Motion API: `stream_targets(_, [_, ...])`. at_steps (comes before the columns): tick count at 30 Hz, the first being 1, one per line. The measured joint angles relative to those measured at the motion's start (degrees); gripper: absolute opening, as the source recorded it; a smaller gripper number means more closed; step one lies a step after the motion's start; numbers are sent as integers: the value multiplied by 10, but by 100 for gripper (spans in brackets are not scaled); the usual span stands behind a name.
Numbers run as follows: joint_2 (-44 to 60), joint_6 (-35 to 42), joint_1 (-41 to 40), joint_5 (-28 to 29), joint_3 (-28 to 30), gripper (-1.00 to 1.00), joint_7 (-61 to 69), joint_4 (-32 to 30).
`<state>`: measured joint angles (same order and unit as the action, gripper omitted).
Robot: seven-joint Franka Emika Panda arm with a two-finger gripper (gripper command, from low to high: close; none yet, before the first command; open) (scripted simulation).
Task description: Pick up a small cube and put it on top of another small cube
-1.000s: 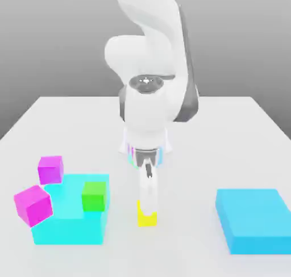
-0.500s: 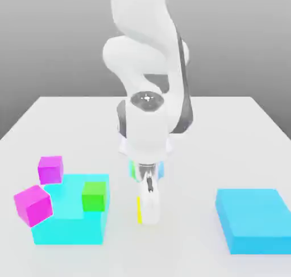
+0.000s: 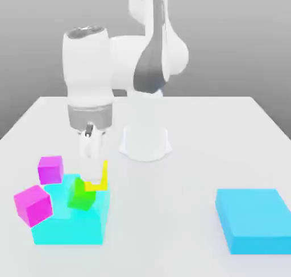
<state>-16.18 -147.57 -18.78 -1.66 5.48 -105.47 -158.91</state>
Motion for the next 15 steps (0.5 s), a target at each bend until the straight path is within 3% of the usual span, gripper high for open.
stream_targets(6, [-74, 103, -96, 72, 67, -100, 70, -4])
stream_targets(11, [3, 8, -107, 80, 78, -100, 76, -33])
stream_targets(12, [19, -11, -106, 78, 80, 100, 78, -37])
stream_targets(15, [19, -11, -106, 78, 80, 100, 78, -37])
